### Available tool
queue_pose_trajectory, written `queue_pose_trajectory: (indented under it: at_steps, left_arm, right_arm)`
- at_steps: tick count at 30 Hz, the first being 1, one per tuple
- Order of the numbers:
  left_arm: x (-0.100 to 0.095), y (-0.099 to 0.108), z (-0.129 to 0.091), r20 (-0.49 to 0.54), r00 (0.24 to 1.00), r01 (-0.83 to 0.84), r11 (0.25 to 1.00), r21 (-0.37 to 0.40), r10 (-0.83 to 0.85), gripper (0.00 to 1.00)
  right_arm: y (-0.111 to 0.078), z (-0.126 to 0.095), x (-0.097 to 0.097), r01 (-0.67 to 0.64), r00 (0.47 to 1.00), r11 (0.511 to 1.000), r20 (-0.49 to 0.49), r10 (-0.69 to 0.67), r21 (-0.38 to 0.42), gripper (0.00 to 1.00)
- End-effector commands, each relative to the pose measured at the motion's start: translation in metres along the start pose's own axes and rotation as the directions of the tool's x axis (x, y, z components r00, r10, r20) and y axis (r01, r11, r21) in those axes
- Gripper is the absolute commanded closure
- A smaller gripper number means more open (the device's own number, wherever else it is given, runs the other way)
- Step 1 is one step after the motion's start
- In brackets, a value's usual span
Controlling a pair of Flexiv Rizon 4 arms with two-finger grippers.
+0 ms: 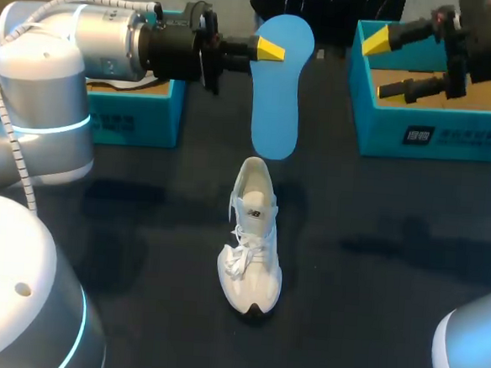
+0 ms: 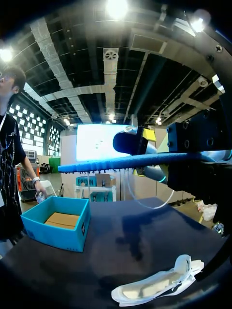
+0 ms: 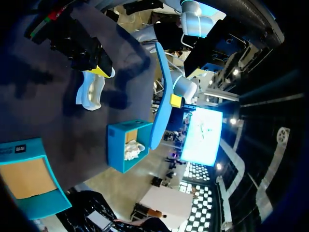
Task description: Take the shoe out of the shoebox, open the shoe tongue, remove and reinsert the insole, then place the shoe into the shoebox
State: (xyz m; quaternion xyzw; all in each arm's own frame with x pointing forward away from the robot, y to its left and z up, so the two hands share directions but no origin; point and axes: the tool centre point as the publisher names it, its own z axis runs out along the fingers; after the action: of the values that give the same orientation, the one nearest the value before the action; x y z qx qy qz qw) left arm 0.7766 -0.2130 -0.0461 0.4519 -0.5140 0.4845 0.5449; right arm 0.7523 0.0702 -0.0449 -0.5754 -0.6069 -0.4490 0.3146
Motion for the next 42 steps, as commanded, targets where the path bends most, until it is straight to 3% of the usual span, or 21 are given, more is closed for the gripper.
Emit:
queue_pose_trajectory:
  at_steps: [1, 29, 33, 37, 40, 42]
  left_arm:
    - [0.000, 0.001, -0.001, 0.003, 1.000, 0.001, 1.000, -0.001, -0.001, 1.00]
    - [0.000, 0.001, -0.001, 0.003, 1.000, 0.001, 1.000, -0.001, -0.001, 1.00]
    - [0.000, 0.000, -0.001, 0.032, 0.975, -0.220, 0.976, 0.000, 0.220, 1.00]
    - [-0.005, -0.005, 0.000, 0.098, 0.899, -0.430, 0.903, 0.014, 0.427, 1.00]
    - [-0.009, -0.009, 0.000, 0.145, 0.806, -0.580, 0.814, 0.007, 0.573, 1.00]
    - [-0.007, -0.012, 0.000, 0.172, 0.696, -0.705, 0.709, -0.021, 0.698, 1.00]
  right_arm:
    - [-0.005, 0.004, -0.008, -0.002, 0.987, 1.000, -0.161, 0.000, -0.013, 0.00]
    - [0.002, 0.007, -0.009, -0.009, 0.988, 1.000, -0.153, 0.008, -0.005, 0.00]
    - [0.002, 0.007, -0.009, -0.009, 0.988, 1.000, -0.153, 0.008, -0.005, 0.00]
    - [0.002, 0.007, -0.009, -0.009, 0.988, 1.000, -0.153, 0.008, -0.005, 0.00]
    - [0.002, 0.007, -0.009, -0.009, 0.988, 1.000, -0.153, 0.008, -0.005, 0.00]
    - [0.002, 0.007, -0.009, -0.009, 0.988, 1.000, -0.153, 0.008, -0.005, 0.00]
